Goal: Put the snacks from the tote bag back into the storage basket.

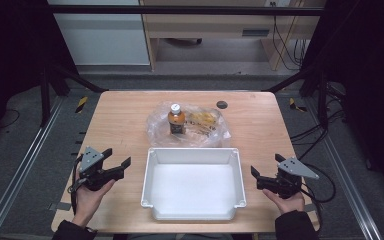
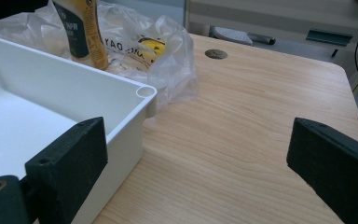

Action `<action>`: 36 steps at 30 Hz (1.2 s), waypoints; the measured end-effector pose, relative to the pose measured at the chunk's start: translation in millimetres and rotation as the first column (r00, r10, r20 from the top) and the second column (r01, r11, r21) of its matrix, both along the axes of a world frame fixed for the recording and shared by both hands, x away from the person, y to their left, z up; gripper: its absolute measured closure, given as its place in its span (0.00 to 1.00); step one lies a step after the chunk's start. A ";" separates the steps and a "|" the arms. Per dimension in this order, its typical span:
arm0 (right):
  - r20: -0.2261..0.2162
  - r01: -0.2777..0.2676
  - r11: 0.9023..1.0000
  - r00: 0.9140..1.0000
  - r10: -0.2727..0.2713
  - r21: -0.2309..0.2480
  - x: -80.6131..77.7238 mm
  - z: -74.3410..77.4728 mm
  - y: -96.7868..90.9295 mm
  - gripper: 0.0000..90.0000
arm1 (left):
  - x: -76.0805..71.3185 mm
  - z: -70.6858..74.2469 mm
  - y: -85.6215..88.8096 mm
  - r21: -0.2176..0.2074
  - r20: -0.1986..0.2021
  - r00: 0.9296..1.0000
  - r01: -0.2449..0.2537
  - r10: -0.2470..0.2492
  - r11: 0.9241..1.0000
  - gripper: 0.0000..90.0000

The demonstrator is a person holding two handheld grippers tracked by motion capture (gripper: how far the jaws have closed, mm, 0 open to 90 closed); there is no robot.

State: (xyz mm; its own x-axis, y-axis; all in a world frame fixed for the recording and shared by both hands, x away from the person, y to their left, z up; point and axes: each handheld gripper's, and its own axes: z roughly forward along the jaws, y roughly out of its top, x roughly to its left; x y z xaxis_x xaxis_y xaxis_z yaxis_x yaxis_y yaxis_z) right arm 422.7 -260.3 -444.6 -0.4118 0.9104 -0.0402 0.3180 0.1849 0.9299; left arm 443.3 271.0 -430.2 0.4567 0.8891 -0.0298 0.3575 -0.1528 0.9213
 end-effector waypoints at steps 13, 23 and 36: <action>0.004 -0.001 1.000 1.000 0.001 0.002 -0.3 0.3 0.1 0.06 | 2.3 5.5 -4.8 -0.026 -0.001 1.000 0.008 -0.008 1.000 0.25; 0.005 -0.001 1.000 1.000 0.001 -0.002 0.7 0.1 0.9 0.06 | 4.5 10.8 -16.2 -0.021 0.004 0.999 0.035 -0.034 0.999 0.24; 0.007 -0.010 1.000 1.000 0.010 -0.006 0.5 1.2 2.0 0.06 | 5.8 12.9 -28.3 -0.023 0.009 0.999 0.040 -0.040 0.999 0.24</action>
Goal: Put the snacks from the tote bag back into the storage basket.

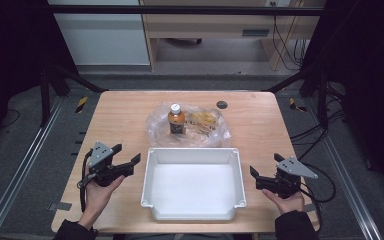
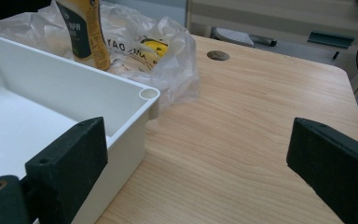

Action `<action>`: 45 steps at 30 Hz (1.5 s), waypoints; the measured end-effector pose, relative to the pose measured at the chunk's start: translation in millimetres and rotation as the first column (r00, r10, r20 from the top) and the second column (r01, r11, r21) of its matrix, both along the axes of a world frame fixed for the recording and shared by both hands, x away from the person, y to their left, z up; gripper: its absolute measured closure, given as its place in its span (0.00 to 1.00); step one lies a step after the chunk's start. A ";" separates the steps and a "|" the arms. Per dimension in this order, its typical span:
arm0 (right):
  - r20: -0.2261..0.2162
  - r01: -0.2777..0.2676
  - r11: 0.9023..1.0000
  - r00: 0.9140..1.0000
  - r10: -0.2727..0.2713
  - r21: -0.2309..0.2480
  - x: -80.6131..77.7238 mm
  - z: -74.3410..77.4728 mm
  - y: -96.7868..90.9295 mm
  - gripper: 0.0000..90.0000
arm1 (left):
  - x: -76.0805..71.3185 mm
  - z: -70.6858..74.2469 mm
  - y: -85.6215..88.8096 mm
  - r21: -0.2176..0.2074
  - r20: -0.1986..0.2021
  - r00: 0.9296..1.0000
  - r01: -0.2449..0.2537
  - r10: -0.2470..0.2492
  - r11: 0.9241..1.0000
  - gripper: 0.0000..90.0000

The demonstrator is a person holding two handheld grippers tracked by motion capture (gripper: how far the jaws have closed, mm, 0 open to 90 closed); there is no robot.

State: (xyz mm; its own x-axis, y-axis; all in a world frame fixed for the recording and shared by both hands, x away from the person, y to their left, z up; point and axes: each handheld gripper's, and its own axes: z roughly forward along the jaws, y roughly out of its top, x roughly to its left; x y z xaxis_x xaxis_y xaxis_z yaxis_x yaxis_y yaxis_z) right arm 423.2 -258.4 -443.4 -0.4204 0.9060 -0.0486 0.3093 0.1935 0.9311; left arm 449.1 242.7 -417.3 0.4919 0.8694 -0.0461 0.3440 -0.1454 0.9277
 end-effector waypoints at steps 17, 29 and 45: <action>-0.007 0.001 1.000 1.000 -0.001 0.004 0.7 -0.8 1.3 0.06 | 16.5 11.9 -16.1 0.012 0.015 1.000 0.025 -0.025 1.000 0.24; -0.011 0.000 1.000 1.000 0.000 0.007 0.8 -0.8 1.7 0.06 | 27.8 18.9 -30.9 0.013 0.030 0.999 0.037 -0.037 0.999 0.25; -0.016 -0.005 1.000 1.000 0.005 0.004 1.4 -1.7 2.1 0.06 | 42.9 29.2 -39.1 -0.002 0.051 0.998 0.033 -0.032 0.999 0.25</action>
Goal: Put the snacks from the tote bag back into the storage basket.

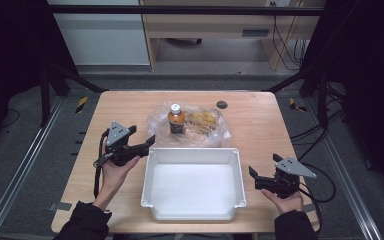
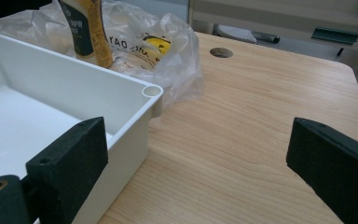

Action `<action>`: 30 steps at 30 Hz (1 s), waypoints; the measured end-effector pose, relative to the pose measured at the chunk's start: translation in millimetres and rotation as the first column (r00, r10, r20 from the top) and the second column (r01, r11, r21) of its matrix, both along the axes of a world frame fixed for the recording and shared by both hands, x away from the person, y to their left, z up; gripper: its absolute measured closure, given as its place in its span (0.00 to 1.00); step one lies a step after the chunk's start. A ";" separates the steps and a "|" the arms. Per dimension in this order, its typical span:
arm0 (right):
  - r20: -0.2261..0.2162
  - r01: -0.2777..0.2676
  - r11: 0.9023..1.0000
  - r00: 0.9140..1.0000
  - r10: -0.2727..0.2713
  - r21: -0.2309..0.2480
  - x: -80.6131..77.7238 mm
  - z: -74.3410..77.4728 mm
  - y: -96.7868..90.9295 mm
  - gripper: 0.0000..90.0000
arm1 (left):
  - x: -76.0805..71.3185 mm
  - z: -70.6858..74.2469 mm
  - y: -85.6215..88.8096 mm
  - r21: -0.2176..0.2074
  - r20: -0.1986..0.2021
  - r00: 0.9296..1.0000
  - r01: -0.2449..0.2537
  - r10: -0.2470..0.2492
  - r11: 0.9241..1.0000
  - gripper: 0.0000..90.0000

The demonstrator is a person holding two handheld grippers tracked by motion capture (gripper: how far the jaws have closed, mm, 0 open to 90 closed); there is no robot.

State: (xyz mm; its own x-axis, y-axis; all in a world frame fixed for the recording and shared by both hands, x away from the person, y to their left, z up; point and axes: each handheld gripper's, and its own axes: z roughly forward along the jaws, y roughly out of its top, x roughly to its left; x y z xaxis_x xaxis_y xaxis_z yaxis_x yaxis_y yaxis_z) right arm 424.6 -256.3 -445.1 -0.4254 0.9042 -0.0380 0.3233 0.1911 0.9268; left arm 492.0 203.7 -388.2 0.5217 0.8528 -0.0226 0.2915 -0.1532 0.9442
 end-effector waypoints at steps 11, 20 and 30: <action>-0.005 -0.004 1.000 1.000 0.004 0.002 0.5 -0.4 0.3 0.06 | 14.4 4.4 -12.3 -0.002 0.000 1.000 0.004 -0.004 1.000 0.25; -0.008 -0.004 1.000 1.000 0.004 0.002 0.6 -0.5 0.4 0.06 | 24.7 7.1 -20.3 -0.002 0.004 1.000 0.003 -0.003 1.000 0.26; -0.008 -0.003 1.000 1.000 0.003 0.001 0.8 -0.5 0.3 0.06 | 37.2 13.3 -30.1 0.012 0.004 1.000 0.012 -0.012 1.000 0.26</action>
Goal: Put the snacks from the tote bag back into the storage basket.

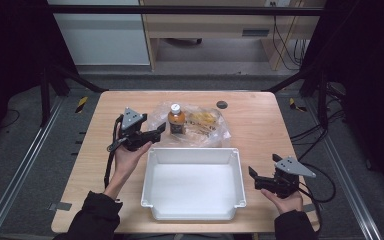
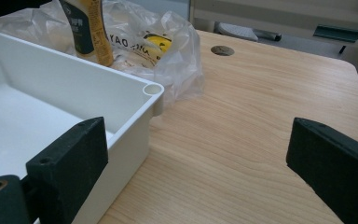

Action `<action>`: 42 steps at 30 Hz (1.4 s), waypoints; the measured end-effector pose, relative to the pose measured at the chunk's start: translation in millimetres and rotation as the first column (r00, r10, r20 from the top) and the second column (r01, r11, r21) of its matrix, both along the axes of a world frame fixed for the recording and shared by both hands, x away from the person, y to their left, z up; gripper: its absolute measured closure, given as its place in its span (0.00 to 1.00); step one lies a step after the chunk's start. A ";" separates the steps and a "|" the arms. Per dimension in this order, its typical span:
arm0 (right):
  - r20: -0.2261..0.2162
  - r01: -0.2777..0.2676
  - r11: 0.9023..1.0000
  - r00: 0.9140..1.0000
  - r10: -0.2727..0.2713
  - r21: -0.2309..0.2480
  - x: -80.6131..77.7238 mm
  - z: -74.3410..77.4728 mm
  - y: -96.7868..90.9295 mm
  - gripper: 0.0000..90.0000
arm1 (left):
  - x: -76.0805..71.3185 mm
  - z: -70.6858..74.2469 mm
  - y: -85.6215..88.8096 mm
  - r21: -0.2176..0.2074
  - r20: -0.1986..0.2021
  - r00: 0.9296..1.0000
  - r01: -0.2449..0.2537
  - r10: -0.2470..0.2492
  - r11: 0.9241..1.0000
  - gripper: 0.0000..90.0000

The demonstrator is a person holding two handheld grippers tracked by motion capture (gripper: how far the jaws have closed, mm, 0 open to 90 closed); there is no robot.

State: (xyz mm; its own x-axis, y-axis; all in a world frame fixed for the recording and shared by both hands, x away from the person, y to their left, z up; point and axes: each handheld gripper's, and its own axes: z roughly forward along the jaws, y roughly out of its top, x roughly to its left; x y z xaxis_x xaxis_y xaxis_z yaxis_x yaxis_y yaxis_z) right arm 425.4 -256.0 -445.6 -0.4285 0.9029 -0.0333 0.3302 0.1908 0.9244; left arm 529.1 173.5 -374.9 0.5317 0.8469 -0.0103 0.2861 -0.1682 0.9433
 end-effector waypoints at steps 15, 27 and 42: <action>-0.001 -0.002 1.000 1.000 0.002 0.001 0.4 -0.1 0.0 0.06 | 15.0 7.4 -11.8 0.013 0.009 1.000 -0.013 0.013 1.000 0.27; -0.002 -0.002 1.000 1.000 0.002 0.006 0.3 0.2 -0.2 0.06 | 29.9 4.3 -23.3 0.032 -0.002 1.000 -0.030 0.030 0.999 0.27; -0.003 -0.003 1.000 1.000 0.003 0.013 0.6 0.2 -0.2 0.06 | 44.4 -5.6 -36.3 0.012 0.000 1.000 -0.020 0.020 1.000 0.31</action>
State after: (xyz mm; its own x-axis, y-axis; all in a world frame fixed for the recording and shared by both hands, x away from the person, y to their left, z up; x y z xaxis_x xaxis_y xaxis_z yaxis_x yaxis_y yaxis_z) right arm 426.0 -256.2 -445.4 -0.4313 0.9020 -0.0201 0.3322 0.1795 0.9260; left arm 573.5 137.2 -380.5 0.5148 0.8573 0.0004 0.2893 -0.1741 0.9413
